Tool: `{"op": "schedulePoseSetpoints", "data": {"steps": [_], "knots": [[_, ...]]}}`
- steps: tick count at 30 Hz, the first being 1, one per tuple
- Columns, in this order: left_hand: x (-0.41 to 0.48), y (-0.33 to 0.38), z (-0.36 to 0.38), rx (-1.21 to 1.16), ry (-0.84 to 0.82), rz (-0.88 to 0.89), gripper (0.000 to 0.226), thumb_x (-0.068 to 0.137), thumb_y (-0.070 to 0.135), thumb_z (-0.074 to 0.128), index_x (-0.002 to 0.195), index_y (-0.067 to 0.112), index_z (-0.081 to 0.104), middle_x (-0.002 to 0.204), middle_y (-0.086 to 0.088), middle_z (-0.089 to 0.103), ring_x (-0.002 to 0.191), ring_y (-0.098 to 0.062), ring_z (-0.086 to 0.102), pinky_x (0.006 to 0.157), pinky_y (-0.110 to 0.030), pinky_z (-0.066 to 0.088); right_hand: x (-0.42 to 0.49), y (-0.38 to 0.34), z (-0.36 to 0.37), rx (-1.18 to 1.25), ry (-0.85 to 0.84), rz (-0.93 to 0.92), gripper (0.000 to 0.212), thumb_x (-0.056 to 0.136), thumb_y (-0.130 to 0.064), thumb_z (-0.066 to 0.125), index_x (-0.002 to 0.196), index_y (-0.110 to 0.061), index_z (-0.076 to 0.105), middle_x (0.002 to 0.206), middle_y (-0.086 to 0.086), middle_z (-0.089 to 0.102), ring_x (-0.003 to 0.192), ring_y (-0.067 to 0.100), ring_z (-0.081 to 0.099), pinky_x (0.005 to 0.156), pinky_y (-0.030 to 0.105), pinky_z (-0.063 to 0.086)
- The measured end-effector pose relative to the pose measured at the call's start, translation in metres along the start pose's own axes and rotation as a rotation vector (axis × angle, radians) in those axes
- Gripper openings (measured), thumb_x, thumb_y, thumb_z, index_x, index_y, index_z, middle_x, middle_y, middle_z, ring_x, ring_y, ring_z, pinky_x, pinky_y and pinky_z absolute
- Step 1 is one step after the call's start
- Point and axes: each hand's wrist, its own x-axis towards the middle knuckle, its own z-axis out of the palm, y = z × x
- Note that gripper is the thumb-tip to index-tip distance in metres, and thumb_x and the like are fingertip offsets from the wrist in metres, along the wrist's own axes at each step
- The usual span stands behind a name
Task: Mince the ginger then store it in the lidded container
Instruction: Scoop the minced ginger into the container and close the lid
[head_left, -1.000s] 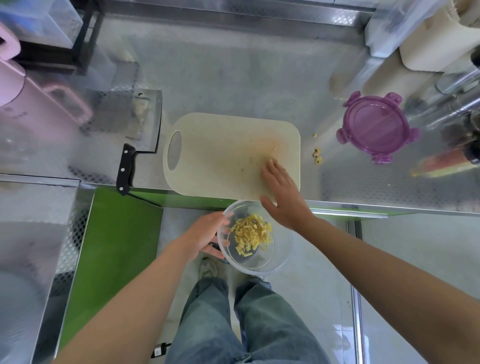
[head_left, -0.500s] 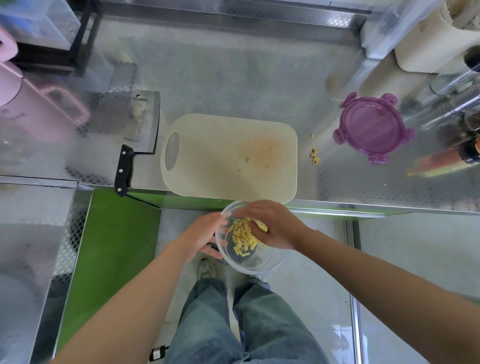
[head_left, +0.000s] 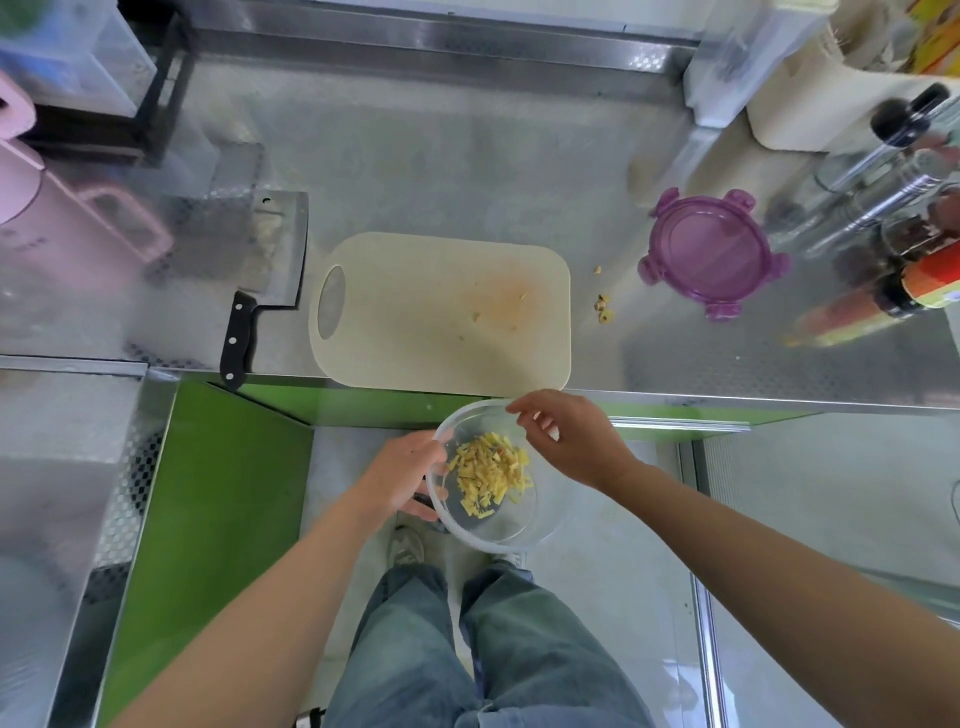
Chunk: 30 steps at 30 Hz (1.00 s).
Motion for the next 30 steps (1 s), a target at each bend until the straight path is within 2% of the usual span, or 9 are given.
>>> {"op": "schedulePoseSetpoints", "data": {"steps": [4, 8, 10, 12, 14, 16, 20, 26, 30], "knots": [[-0.009, 0.0, 0.015, 0.087, 0.003, 0.108, 0.031, 0.096, 0.025, 0.045, 0.123, 0.021, 0.058, 0.103, -0.009, 0.068, 0.079, -0.023, 0.072, 0.055, -0.031, 0.056, -0.012, 0.002, -0.013, -0.017, 0.081, -0.049, 0.019, 0.085, -0.007, 0.059, 0.098, -0.017, 0.07, 0.086, -0.008, 0.06, 0.068, 0.005, 0.053, 0.062, 0.024, 0.047], [-0.021, 0.015, 0.035, 0.038, 0.007, 0.195, 0.036, 0.095, 0.017, 0.04, 0.127, 0.024, 0.054, 0.105, -0.012, 0.067, 0.082, -0.03, 0.071, 0.058, -0.035, 0.058, -0.025, 0.01, -0.035, -0.044, 0.22, 0.021, 0.026, 0.079, -0.011, 0.065, 0.105, -0.012, 0.066, 0.097, -0.001, 0.054, 0.081, 0.005, 0.05, 0.071, 0.023, 0.045], [-0.029, 0.027, 0.048, -0.039, 0.031, 0.234, 0.032, 0.095, 0.015, 0.038, 0.12, 0.025, 0.056, 0.106, -0.015, 0.066, 0.085, -0.033, 0.069, 0.06, -0.038, 0.059, -0.031, 0.014, -0.049, -0.034, 0.259, 0.146, 0.032, 0.082, -0.015, 0.066, 0.113, -0.012, 0.061, 0.102, 0.0, 0.052, 0.087, 0.009, 0.05, 0.076, 0.029, 0.047], [-0.035, 0.039, 0.061, -0.067, 0.077, 0.288, 0.025, 0.096, 0.014, 0.036, 0.109, 0.024, 0.056, 0.105, -0.015, 0.064, 0.085, -0.031, 0.068, 0.058, -0.036, 0.058, -0.036, 0.022, -0.063, -0.003, 0.155, 0.367, 0.04, 0.086, -0.025, 0.063, 0.123, -0.013, 0.053, 0.105, 0.002, 0.054, 0.091, 0.017, 0.055, 0.081, 0.035, 0.049], [-0.035, 0.051, 0.076, -0.049, 0.151, 0.332, 0.021, 0.096, 0.014, 0.035, 0.104, 0.021, 0.054, 0.106, -0.013, 0.062, 0.088, -0.031, 0.066, 0.058, -0.038, 0.059, -0.04, 0.032, -0.073, 0.107, -0.004, 0.564, 0.038, 0.09, -0.03, 0.057, 0.122, -0.012, 0.05, 0.105, 0.01, 0.061, 0.089, 0.028, 0.063, 0.071, 0.038, 0.054], [-0.033, 0.059, 0.089, -0.054, 0.204, 0.359, 0.021, 0.094, 0.017, 0.037, 0.105, 0.02, 0.055, 0.108, -0.01, 0.061, 0.092, -0.03, 0.064, 0.061, -0.045, 0.06, -0.046, 0.042, -0.081, 0.305, -0.02, 0.669, 0.029, 0.092, -0.021, 0.049, 0.119, -0.013, 0.052, 0.108, 0.014, 0.062, 0.085, 0.031, 0.066, 0.053, 0.032, 0.053], [-0.032, 0.072, 0.108, -0.083, 0.158, 0.364, 0.031, 0.094, 0.018, 0.037, 0.12, 0.024, 0.055, 0.112, -0.005, 0.06, 0.097, -0.029, 0.062, 0.066, -0.05, 0.06, -0.056, 0.052, -0.096, 0.415, 0.114, 0.702, 0.025, 0.092, -0.016, 0.048, 0.115, -0.009, 0.058, 0.11, 0.016, 0.062, 0.081, 0.028, 0.062, 0.049, 0.027, 0.048], [-0.023, 0.093, 0.109, -0.004, 0.21, 0.392, 0.031, 0.092, 0.022, 0.036, 0.113, 0.02, 0.058, 0.109, -0.007, 0.059, 0.094, -0.034, 0.063, 0.059, -0.046, 0.06, -0.056, 0.052, -0.106, 0.609, 0.198, 0.736, 0.054, 0.102, -0.049, 0.02, 0.114, -0.016, 0.061, 0.099, 0.009, 0.067, 0.079, 0.022, 0.063, 0.053, 0.027, 0.045], [-0.015, 0.104, 0.107, 0.002, 0.241, 0.389, 0.03, 0.093, 0.022, 0.037, 0.114, 0.015, 0.057, 0.11, -0.008, 0.058, 0.096, -0.034, 0.061, 0.058, -0.044, 0.06, -0.044, 0.059, -0.106, 0.667, 0.369, 0.759, 0.052, 0.103, -0.041, 0.025, 0.106, -0.007, 0.065, 0.091, 0.01, 0.068, 0.068, 0.018, 0.06, 0.056, 0.028, 0.044]]}}
